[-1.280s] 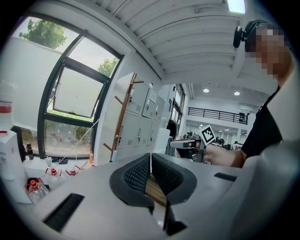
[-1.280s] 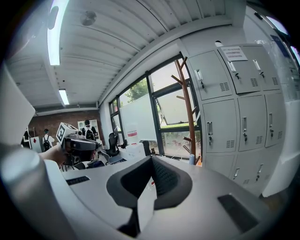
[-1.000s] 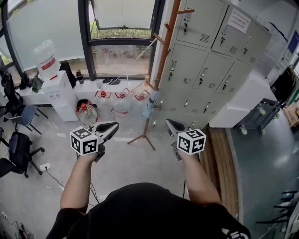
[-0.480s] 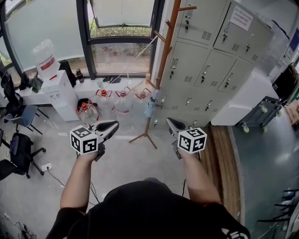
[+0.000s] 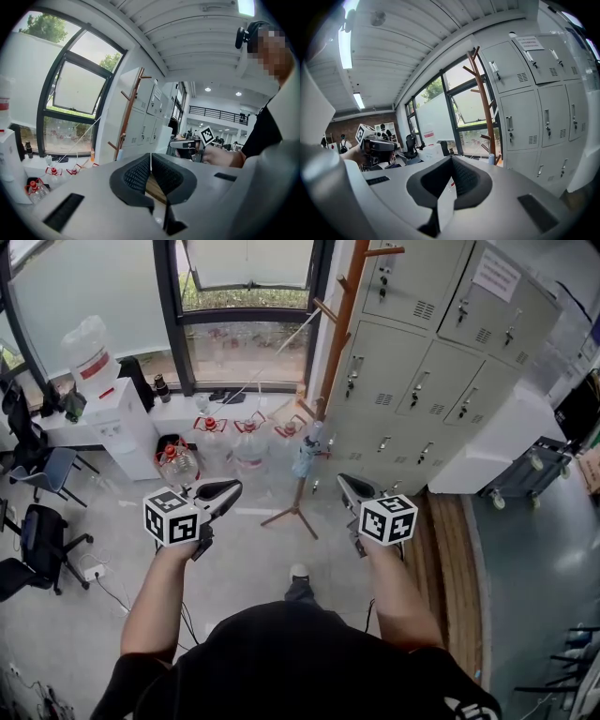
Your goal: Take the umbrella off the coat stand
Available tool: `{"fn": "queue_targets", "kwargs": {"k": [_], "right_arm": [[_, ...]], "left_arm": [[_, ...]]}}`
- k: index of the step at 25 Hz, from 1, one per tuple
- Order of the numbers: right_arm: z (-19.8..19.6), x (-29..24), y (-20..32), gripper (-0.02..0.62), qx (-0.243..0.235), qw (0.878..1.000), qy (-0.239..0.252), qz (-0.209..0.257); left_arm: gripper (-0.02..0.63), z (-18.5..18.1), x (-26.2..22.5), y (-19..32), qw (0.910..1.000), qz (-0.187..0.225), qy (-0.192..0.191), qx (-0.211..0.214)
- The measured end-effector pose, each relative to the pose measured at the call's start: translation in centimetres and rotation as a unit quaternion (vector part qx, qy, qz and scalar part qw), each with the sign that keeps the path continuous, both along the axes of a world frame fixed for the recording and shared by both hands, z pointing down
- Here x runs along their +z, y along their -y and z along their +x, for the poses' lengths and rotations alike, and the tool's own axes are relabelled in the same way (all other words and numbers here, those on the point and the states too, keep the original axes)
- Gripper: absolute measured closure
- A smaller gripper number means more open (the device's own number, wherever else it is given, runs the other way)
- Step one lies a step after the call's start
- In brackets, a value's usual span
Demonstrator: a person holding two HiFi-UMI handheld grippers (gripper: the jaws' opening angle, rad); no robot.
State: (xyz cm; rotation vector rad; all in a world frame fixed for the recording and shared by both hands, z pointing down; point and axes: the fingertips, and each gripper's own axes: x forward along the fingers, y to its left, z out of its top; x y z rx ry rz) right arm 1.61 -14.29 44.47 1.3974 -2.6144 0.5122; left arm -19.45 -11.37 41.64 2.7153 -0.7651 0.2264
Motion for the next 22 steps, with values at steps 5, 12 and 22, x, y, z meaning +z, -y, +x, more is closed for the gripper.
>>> {"fn": "queue_targets", "kwargs": {"k": [5, 12, 22], "right_arm": [[0.5, 0.4, 3.7, 0.581, -0.012, 1.0, 0.002, 0.001], [1.6, 0.7, 9.6, 0.581, -0.026, 1.0, 0.0, -0.004], [3.5, 1.8, 16.8, 0.581, -0.032, 0.999, -0.003, -0.013]], "left_arm": [[0.578, 0.3, 0.3, 3.1, 0.9999, 0.001, 0.003, -0.015], [0.578, 1.5, 0.7, 8.4, 0.9996, -0.004, 0.0, -0.029], [0.578, 3.0, 1.8, 15.0, 0.9991, -0.012, -0.005, -0.04]]}}
